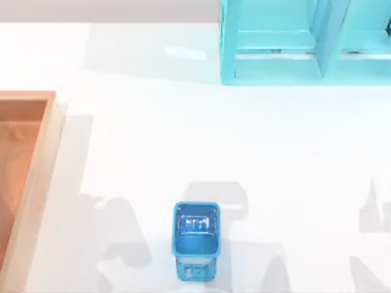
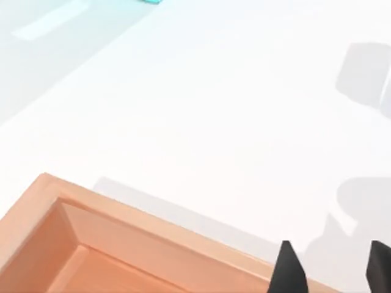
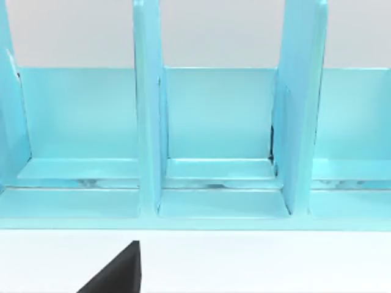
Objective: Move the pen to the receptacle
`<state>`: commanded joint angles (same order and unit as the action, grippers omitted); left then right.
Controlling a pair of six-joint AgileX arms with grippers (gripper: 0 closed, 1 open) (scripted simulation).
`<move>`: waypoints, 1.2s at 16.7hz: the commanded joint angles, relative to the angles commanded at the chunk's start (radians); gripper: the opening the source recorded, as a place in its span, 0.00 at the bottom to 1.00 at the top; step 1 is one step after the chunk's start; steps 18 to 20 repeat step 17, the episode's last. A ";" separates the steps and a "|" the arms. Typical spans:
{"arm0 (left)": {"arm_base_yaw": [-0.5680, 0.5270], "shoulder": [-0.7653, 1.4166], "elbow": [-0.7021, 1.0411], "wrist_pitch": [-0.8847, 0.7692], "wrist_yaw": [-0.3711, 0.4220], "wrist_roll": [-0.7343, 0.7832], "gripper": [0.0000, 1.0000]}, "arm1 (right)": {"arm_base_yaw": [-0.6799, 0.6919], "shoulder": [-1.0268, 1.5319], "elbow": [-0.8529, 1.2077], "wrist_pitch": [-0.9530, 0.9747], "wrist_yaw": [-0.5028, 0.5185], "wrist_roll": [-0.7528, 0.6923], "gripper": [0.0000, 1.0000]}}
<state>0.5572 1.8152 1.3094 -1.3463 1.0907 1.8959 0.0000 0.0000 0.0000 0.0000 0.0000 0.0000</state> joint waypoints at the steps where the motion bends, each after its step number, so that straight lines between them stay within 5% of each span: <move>1: 0.000 0.000 0.000 0.000 0.000 0.000 0.23 | 0.000 0.000 0.000 0.000 0.000 0.000 1.00; 11: 0.000 0.000 0.000 0.000 0.000 0.000 0.98 | 0.000 0.000 0.000 0.000 0.000 0.000 1.00; 20: 0.000 0.000 0.000 0.000 0.000 0.000 1.00 | 0.000 0.000 0.000 0.000 0.000 0.000 1.00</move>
